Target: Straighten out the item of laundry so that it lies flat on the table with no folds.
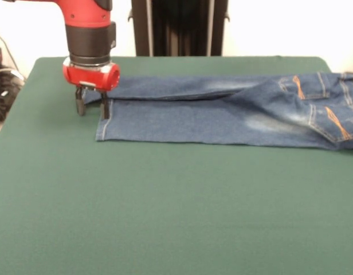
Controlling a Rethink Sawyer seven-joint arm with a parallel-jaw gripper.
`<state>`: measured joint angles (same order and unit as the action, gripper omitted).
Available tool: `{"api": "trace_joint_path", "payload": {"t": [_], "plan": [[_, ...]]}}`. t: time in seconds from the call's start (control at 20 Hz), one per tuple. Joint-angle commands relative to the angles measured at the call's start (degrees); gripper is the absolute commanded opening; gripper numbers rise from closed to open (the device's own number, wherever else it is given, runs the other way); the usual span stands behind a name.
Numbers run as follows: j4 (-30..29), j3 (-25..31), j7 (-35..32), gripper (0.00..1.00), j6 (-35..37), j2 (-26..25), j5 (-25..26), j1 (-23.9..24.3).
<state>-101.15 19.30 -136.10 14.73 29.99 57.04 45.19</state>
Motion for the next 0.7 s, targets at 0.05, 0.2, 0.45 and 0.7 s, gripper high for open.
{"api": "trace_joint_path", "payload": {"t": [0.05,0.2,0.45,0.7], "plan": [[1.28,7.27,12.92,1.00,5.02,-3.13,2.57,-7.55],[1.69,5.96,11.93,1.00,6.34,-2.22,2.20,-9.19],[1.21,5.27,11.91,1.00,6.12,-1.63,1.80,-9.48],[1.70,4.40,11.73,1.00,5.17,-1.71,2.70,-9.73]]}}
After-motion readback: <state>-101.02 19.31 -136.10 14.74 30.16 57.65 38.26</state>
